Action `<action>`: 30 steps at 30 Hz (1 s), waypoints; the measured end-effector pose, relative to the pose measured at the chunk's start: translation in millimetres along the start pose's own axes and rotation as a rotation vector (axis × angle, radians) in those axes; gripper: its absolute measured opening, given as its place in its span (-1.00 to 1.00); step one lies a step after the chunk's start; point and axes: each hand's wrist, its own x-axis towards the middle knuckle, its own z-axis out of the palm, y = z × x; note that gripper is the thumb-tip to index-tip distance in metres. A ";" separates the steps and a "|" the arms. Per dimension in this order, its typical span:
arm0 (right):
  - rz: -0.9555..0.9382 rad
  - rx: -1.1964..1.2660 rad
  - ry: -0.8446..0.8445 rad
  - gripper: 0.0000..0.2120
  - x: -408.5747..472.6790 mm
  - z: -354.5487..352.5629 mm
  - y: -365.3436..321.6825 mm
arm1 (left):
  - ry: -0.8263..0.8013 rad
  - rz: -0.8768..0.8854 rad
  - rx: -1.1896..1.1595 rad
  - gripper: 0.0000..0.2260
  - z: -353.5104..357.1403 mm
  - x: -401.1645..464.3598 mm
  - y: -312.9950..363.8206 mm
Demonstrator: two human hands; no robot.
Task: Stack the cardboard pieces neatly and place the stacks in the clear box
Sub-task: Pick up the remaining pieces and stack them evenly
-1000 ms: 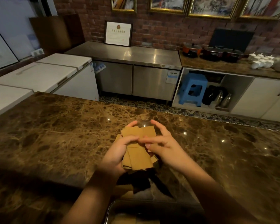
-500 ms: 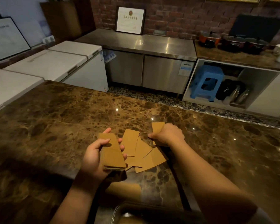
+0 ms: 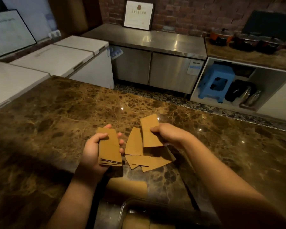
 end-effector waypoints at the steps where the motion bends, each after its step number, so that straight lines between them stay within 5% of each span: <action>1: 0.013 -0.004 -0.006 -0.78 0.7 10.4 -8.4 | 0.015 -0.026 0.024 -0.65 2.6 1.7 1.3; 6: 0.039 -0.091 0.029 -0.83 8.6 51.7 -29.0 | 0.094 -0.189 0.188 -0.70 17.9 7.3 -0.9; 12: -0.077 0.093 0.233 -0.74 -0.4 54.7 -22.1 | 0.074 -0.268 0.185 -0.73 22.4 5.8 -6.0; 17: -0.171 0.260 0.282 -0.91 -31.6 25.6 -11.4 | 0.055 -0.115 0.124 -0.72 28.7 0.2 -5.9; 23: -0.270 0.472 0.251 -0.77 -86.4 3.2 1.1 | 0.105 0.116 0.245 -0.75 71.9 -15.6 -14.0; 30: -0.377 0.566 0.534 -0.78 -124.7 3.4 12.4 | 0.005 0.197 0.229 -0.62 108.9 -31.6 -37.4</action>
